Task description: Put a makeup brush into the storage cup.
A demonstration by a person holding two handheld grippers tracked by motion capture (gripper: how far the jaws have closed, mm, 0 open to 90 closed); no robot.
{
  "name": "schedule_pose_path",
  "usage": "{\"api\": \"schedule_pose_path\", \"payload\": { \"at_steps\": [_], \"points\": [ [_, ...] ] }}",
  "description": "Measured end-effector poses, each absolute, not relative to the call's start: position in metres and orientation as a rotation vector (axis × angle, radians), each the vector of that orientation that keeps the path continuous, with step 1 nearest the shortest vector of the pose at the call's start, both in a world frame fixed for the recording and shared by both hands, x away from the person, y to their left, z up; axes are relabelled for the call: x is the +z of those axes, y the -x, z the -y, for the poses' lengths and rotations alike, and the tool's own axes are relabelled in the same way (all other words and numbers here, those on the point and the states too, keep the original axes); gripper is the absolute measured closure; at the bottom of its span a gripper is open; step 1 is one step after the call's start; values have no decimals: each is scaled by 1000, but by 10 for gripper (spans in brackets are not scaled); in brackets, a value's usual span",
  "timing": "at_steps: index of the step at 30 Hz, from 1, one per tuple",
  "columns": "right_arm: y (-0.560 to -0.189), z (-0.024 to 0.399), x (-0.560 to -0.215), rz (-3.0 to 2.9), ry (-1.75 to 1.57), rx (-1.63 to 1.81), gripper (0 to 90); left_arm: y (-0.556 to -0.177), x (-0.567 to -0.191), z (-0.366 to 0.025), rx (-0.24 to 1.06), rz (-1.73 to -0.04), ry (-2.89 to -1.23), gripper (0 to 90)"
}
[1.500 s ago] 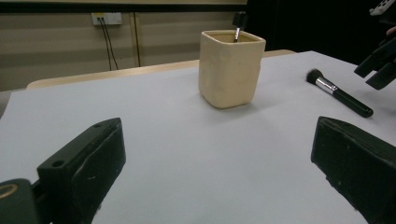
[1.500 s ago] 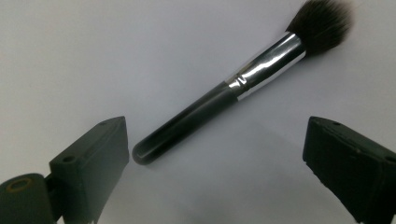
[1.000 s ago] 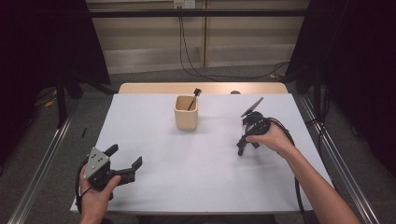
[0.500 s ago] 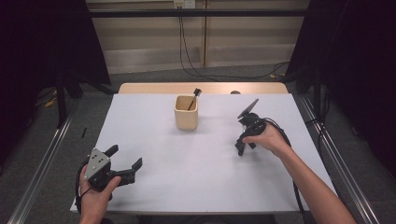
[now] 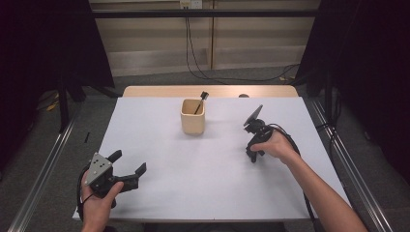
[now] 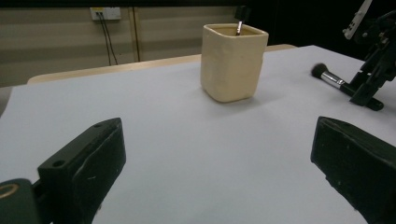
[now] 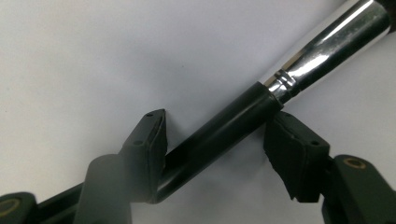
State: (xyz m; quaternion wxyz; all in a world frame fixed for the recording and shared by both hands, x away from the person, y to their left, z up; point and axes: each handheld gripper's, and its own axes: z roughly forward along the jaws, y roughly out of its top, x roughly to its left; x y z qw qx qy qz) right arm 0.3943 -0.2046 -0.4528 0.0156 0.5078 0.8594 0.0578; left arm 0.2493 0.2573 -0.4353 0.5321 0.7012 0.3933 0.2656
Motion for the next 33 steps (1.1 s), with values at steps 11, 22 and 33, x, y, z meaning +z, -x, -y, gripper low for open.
{"api": "schedule_pose_path", "payload": {
  "at_steps": [11,22,33],
  "points": [
    [-395,217,-450,-2643,-1639,192,728,-248,-435,-257,637,-936,-1686,32],
    [-396,222,-450,-2643,-1666,220,758,-249,-436,-256,634,-936,-1702,32],
    [-390,225,-448,-2603,-1640,295,758,-252,-437,-255,635,-941,-1715,33]
  ]
}}
